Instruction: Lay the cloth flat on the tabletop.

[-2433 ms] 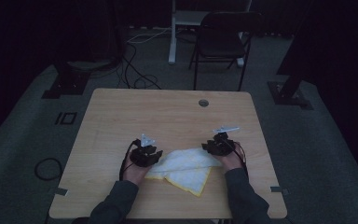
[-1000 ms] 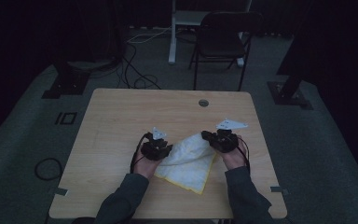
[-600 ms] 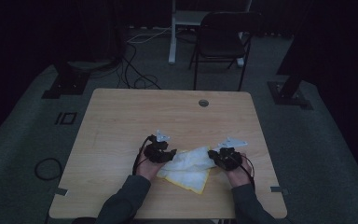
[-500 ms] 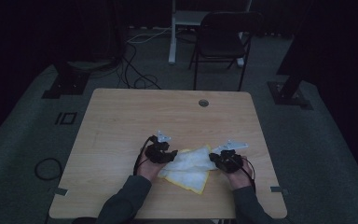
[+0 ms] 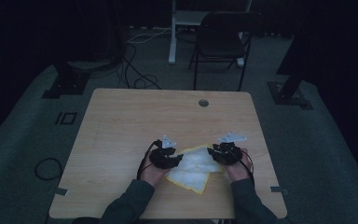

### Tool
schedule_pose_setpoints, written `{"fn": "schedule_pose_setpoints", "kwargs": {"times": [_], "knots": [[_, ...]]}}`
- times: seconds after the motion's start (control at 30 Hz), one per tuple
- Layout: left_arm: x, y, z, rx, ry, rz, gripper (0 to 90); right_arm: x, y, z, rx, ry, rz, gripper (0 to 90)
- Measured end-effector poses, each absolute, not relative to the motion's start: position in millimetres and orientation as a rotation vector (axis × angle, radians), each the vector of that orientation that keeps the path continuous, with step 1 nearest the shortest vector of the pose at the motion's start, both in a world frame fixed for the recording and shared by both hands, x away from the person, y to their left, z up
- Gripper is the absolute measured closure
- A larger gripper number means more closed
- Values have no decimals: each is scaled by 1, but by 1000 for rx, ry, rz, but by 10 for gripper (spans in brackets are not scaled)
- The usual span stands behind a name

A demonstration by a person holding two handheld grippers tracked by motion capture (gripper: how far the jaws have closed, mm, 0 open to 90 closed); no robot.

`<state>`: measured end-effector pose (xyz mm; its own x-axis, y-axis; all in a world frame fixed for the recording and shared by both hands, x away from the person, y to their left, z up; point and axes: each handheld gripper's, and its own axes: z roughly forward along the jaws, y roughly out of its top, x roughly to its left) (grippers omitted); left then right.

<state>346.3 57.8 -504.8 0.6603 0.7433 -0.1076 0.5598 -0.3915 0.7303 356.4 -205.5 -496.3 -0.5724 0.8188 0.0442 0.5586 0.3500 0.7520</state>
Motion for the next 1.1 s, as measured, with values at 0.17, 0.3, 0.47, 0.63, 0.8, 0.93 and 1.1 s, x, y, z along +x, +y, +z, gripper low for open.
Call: {"fn": "schedule_pose_setpoints", "kwargs": {"times": [0.17, 0.3, 0.47, 0.63, 0.8, 0.93, 1.1], "knots": [[330, 53, -500, 2120, 937, 288, 649, 380, -198, -504, 1248, 2272, 1009, 652], [317, 43, -501, 2149, 870, 271, 667, 392, -194, -513, 1276, 2294, 961, 645], [303, 30, -508, 2202, 791, 223, 713, 403, -190, -521, 1317, 2307, 937, 627], [296, 23, -521, 2238, 761, 182, 796, 408, -186, -526, 1369, 2343, 892, 627], [296, 28, -529, 2244, 788, 159, 847, 410, -183, -529, 1355, 2369, 876, 792], [295, 32, -534, 2253, 787, 144, 869, 412, -183, -526, 1333, 2371, 872, 885], [293, 40, -537, 2249, 796, 136, 882, 415, -185, -524, 1331, 2357, 876, 894]]}}
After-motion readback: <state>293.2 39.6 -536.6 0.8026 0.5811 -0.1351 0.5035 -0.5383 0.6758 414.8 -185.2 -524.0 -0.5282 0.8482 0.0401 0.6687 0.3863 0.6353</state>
